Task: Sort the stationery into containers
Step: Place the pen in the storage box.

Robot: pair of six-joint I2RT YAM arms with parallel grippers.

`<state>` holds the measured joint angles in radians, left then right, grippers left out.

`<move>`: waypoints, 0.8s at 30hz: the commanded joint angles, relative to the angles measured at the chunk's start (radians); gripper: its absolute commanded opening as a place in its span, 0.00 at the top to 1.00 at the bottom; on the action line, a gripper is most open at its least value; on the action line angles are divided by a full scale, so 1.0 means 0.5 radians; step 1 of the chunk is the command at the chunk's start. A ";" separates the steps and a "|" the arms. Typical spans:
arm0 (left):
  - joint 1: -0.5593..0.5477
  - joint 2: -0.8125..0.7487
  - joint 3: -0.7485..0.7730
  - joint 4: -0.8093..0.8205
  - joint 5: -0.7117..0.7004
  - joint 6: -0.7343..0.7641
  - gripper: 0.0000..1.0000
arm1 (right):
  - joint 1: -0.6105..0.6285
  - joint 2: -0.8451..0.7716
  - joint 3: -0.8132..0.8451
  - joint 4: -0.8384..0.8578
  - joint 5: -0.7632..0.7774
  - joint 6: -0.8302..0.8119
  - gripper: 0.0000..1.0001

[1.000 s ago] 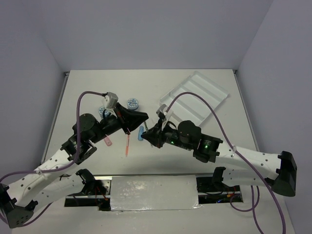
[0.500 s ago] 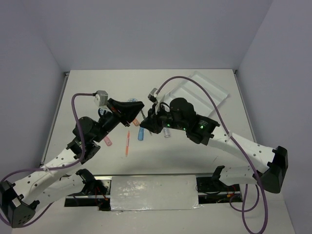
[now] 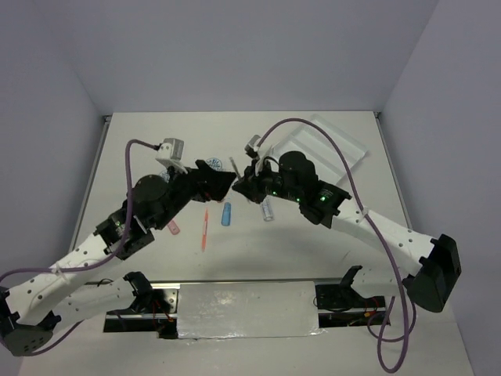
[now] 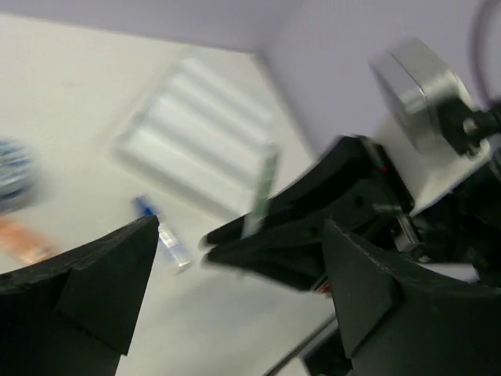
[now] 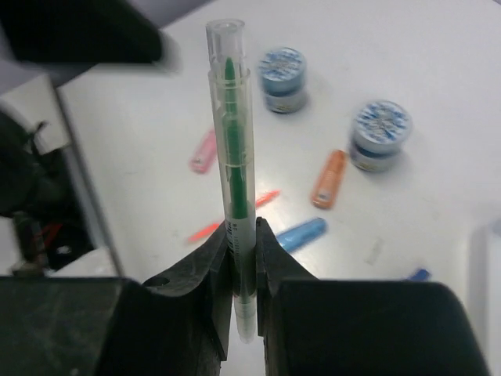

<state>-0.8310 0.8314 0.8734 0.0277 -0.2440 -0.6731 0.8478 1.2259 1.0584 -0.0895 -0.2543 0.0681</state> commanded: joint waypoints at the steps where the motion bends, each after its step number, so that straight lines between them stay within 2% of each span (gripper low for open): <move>1: 0.005 0.101 0.583 -1.392 -0.866 -0.276 0.01 | -0.238 -0.010 -0.248 0.384 0.189 -0.084 1.00; 2: 0.011 0.119 0.725 -1.572 -1.151 -0.340 0.01 | -0.296 0.009 -0.315 0.381 0.199 -0.093 1.00; 3: 0.015 0.138 0.960 -1.726 -1.257 -0.429 0.01 | -0.391 0.060 -0.322 0.348 0.265 -0.105 1.00; 4: 0.015 0.141 1.047 -1.928 -1.337 -0.454 0.01 | -0.437 0.091 -0.316 0.317 0.312 -0.118 1.00; 6: 0.018 0.098 1.128 -1.997 -1.432 -0.385 0.01 | -0.514 0.250 -0.188 0.140 0.410 -0.249 1.00; 8: 0.018 0.009 1.067 -1.949 -1.405 -0.259 0.01 | -0.573 0.413 0.081 -0.065 0.584 -0.390 1.00; 10: 0.018 -0.079 0.895 -1.912 -1.310 -0.084 0.01 | -0.625 0.701 0.287 -0.366 0.905 -0.452 1.00; 11: 0.018 -0.107 0.749 -1.893 -1.280 -0.035 0.01 | -0.655 0.799 0.477 -0.531 0.971 -0.498 1.00; 14: 0.021 -0.218 0.454 -1.817 -1.114 0.048 0.01 | -0.769 1.192 0.785 -0.823 0.951 -0.605 1.00; 16: 0.021 -0.270 0.288 -1.771 -1.000 0.088 0.01 | -0.830 1.327 0.908 -0.934 0.908 -0.651 1.00; 19: 0.021 -0.288 0.186 -1.755 -0.966 0.052 0.01 | -0.867 1.359 0.902 -0.923 0.901 -0.691 0.98; 22: 0.024 -0.279 0.156 -1.651 -0.841 0.149 0.01 | -0.889 1.322 0.829 -0.877 0.871 -0.698 0.96; 24: 0.042 -0.240 0.143 -1.632 -0.804 0.156 0.01 | -0.895 1.319 0.789 -0.870 0.849 -0.676 0.90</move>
<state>-0.8185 0.7128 0.9310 -0.8581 -0.6930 -0.6380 0.3935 1.9209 1.4612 -0.5144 0.1772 -0.2481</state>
